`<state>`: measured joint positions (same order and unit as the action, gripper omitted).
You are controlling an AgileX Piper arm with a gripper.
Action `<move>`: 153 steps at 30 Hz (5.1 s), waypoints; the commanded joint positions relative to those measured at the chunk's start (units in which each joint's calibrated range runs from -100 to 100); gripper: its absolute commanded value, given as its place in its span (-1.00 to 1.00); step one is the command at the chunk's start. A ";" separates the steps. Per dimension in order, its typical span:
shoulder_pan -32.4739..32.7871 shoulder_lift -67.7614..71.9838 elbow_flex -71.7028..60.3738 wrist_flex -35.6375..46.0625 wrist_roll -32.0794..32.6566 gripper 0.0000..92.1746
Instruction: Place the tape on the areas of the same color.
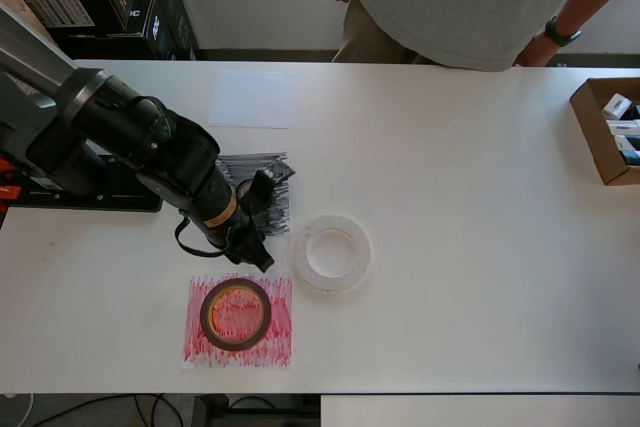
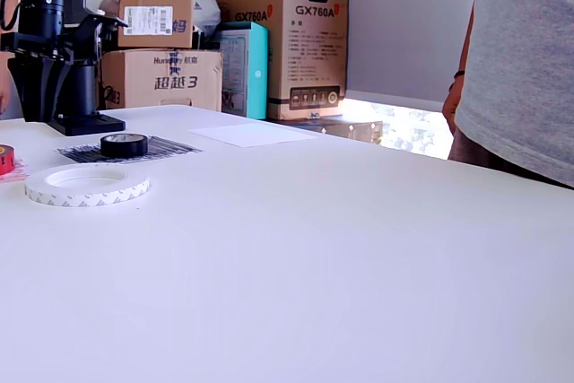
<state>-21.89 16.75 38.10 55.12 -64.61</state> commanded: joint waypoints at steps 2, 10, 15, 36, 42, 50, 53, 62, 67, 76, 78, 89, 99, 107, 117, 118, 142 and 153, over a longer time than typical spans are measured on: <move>2.41 3.27 -2.25 -0.69 8.95 -0.30; 2.26 12.34 -13.52 0.16 11.16 -0.30; 2.18 14.77 -15.97 0.16 11.16 -0.30; 12.28 14.40 -15.88 0.16 19.51 -0.30; 11.57 14.96 -15.97 0.16 19.35 -0.29; 10.86 14.77 -15.97 0.16 19.35 -0.13; 10.78 14.68 -15.97 0.16 19.27 0.01; 10.70 15.05 -15.97 -0.09 19.35 0.03; 9.91 16.18 -15.97 -0.52 19.35 0.03; 7.78 23.10 -22.24 0.08 19.35 0.03; 7.70 23.47 -22.88 0.08 19.35 0.03; 9.67 22.91 -21.70 0.25 19.51 0.03; 9.67 23.19 -21.70 0.25 19.51 0.03; 9.67 23.66 -21.61 0.16 19.51 0.02; 9.28 25.81 -22.42 0.16 19.43 0.02; 9.28 25.81 -22.42 0.16 19.43 0.02; 9.60 25.06 -22.24 0.16 19.51 -0.39; 15.28 21.42 -24.33 9.16 24.10 -0.39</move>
<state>-10.37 41.19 15.37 57.51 -43.97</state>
